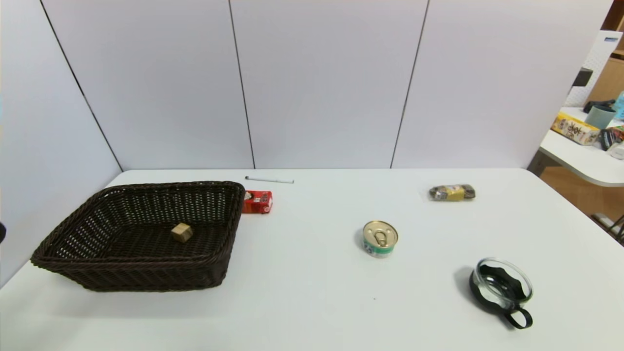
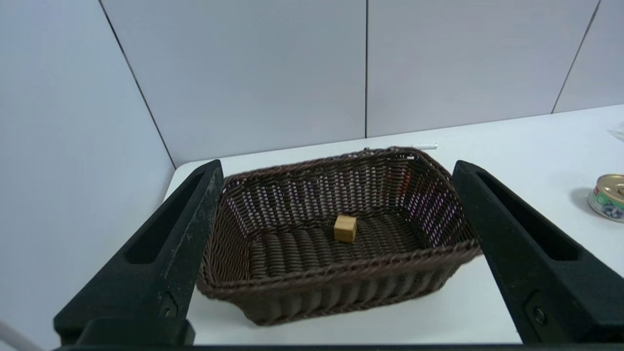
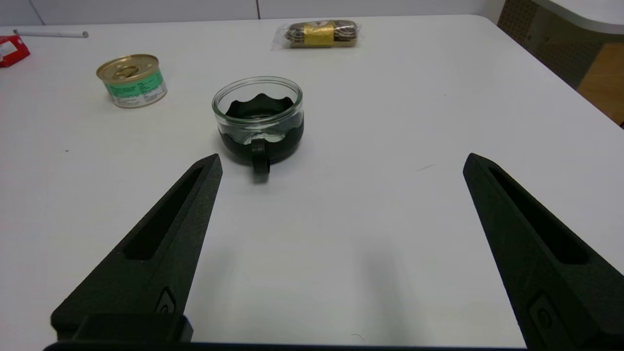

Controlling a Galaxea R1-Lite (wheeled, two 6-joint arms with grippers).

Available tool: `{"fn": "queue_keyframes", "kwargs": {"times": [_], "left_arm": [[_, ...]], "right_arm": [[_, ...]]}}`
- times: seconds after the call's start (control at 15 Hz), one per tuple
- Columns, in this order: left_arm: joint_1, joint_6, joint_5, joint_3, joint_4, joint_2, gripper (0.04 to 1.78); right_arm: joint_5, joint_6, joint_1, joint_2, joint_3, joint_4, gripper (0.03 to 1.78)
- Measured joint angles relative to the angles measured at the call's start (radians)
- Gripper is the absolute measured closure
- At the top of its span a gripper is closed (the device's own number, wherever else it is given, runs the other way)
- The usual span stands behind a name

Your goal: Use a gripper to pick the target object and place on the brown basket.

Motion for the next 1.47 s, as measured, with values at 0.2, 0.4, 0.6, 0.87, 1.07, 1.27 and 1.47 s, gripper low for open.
{"fn": "queue_keyframes", "kwargs": {"times": [0.2, 0.4, 0.6, 0.87, 1.07, 1.27, 1.47], "left_arm": [[0.013, 0.003, 0.001, 0.099, 0.023, -0.157, 0.13], [0.031, 0.021, 0.0, 0.203, 0.031, -0.305, 0.13], [0.036, 0.026, 0.007, 0.305, 0.031, -0.419, 0.13], [0.035, 0.025, 0.021, 0.429, 0.01, -0.521, 0.13], [0.035, 0.022, 0.022, 0.504, -0.059, -0.548, 0.13], [0.035, 0.017, 0.074, 0.527, -0.051, -0.556, 0.13], [0.035, 0.017, 0.112, 0.53, 0.022, -0.557, 0.13]], "right_arm": [[0.0, 0.0, 0.0, 0.0, 0.0, 0.0, 0.1], [0.0, 0.0, 0.0, 0.0, 0.0, 0.0, 0.1], [0.0, 0.0, 0.0, 0.0, 0.0, 0.0, 0.1], [0.0, 0.0, 0.0, 0.0, 0.0, 0.0, 0.1], [0.0, 0.0, 0.0, 0.0, 0.0, 0.0, 0.1], [0.0, 0.0, 0.0, 0.0, 0.0, 0.0, 0.1], [0.0, 0.0, 0.0, 0.0, 0.0, 0.0, 0.1]]}}
